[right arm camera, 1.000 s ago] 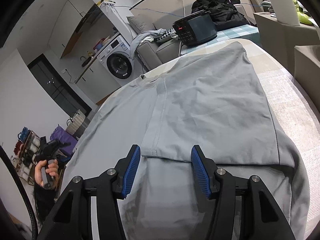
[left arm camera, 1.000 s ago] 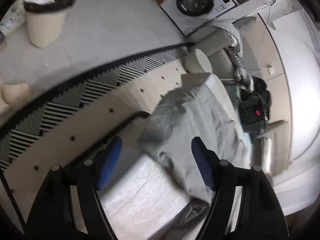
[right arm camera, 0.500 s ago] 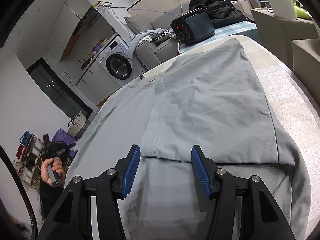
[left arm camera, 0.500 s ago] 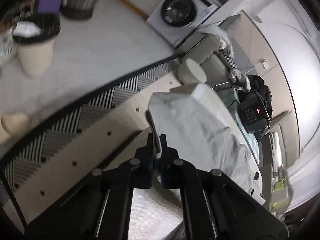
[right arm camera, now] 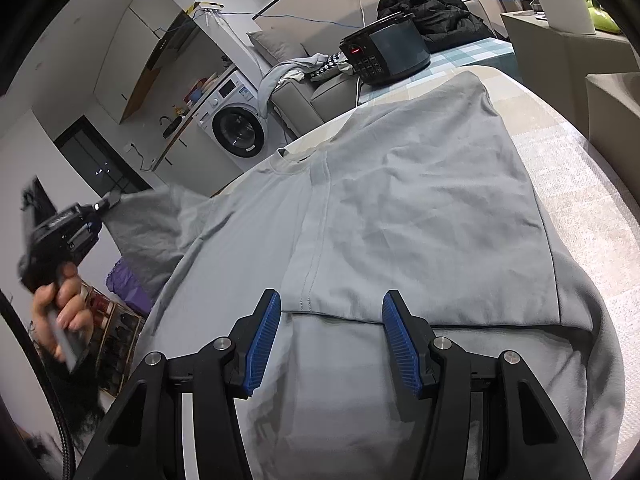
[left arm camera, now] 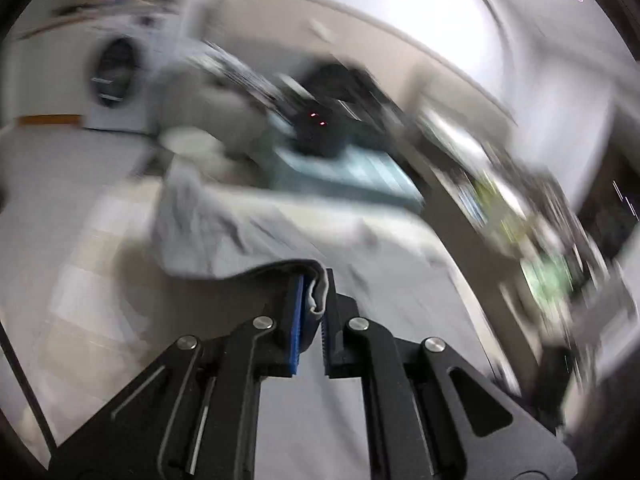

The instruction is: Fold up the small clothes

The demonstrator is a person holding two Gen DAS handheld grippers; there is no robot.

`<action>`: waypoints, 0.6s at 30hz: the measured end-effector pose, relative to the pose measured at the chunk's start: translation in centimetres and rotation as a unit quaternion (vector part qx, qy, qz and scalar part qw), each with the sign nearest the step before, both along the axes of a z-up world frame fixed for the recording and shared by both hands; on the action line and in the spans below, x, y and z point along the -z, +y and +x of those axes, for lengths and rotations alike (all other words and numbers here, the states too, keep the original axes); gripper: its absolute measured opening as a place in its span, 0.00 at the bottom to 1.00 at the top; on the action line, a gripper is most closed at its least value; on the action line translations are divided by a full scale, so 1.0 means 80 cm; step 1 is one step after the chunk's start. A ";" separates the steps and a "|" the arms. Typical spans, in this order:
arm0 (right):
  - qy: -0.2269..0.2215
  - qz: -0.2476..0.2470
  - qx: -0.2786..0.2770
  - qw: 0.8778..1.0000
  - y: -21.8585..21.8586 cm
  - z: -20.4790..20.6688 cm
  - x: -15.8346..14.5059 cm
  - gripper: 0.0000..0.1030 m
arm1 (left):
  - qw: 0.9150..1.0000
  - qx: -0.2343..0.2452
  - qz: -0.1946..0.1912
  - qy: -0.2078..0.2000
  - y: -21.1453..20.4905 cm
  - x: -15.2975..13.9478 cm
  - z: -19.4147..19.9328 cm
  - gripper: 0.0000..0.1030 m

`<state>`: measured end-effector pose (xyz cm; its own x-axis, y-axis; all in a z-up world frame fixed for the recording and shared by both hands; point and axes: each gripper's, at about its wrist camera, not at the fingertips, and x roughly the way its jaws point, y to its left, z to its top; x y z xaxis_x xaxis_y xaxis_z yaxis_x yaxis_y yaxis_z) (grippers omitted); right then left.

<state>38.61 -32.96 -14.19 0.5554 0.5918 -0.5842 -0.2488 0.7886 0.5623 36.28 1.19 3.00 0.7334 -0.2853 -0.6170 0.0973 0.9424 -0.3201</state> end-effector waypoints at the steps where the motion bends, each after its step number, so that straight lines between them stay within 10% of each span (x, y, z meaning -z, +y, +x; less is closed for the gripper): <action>1: 0.001 0.001 0.000 1.000 0.000 0.001 0.001 0.53 | 0.999 0.035 -0.002 0.026 -0.023 0.014 0.005 0.25; 3: 0.003 0.004 0.002 1.000 -0.002 0.002 0.001 0.53 | 0.994 0.079 -0.016 0.067 -0.051 0.046 0.009 0.46; 18: 0.002 -0.011 0.003 1.000 0.004 0.000 0.001 0.57 | 0.991 -0.117 -0.015 0.058 0.094 0.152 -0.031 0.57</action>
